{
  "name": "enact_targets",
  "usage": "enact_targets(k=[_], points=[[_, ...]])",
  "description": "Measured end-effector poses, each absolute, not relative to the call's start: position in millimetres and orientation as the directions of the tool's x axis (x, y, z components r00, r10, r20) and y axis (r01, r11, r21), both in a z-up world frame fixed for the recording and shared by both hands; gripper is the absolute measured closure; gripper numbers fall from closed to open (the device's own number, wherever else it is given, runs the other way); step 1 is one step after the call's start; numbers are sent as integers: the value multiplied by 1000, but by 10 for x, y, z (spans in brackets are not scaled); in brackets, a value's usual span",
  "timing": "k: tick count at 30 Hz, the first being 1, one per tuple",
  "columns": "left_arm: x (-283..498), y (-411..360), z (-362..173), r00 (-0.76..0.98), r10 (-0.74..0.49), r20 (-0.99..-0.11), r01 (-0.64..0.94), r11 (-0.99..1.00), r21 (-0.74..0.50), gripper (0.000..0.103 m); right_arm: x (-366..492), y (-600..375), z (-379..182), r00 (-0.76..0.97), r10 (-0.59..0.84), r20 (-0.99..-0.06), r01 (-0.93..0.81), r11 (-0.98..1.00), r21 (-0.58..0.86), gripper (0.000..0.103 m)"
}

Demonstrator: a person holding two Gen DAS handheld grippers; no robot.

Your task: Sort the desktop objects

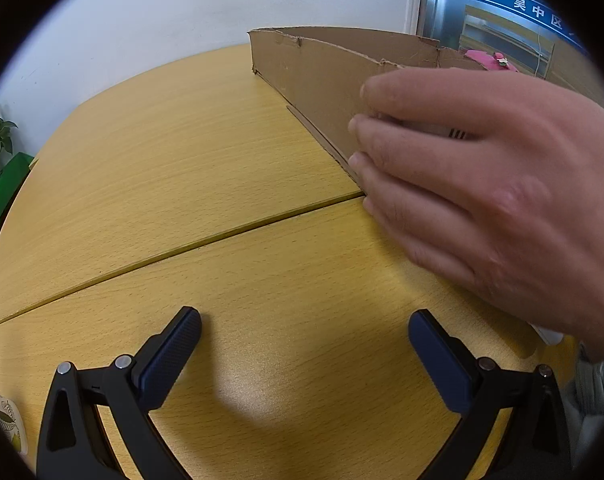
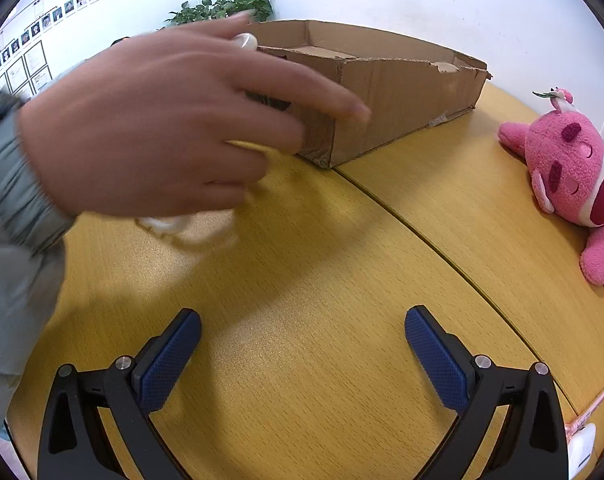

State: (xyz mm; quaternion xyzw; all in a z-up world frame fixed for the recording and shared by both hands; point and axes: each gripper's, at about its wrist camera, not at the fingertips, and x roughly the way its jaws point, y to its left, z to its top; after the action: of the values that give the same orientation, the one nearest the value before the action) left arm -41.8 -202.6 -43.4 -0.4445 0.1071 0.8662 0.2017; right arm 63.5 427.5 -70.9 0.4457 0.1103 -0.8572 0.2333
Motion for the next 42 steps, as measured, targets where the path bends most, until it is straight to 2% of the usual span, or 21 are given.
enact_targets(k=[30, 32, 37, 42], points=[[-420, -2038, -411, -525, 253, -812, -444, -896, 8, 0, 635, 4239, -701, -507, -282, -815, 462, -886, 19, 0], [-436, -2050, -411, -527, 250, -812, -439, -898, 8, 0, 612, 4198, -695, -526, -242, -815, 393, -919, 19, 0], [-415, -2007, -464, -544, 217, -811, -382, -924, 9, 0, 620, 3984, -670, -574, -64, -816, 90, -996, 15, 0], [-130, -1860, -560, -550, 180, -816, -323, -946, 9, 0, 624, 3934, -658, -578, -11, -816, -8, -1000, 19, 0]])
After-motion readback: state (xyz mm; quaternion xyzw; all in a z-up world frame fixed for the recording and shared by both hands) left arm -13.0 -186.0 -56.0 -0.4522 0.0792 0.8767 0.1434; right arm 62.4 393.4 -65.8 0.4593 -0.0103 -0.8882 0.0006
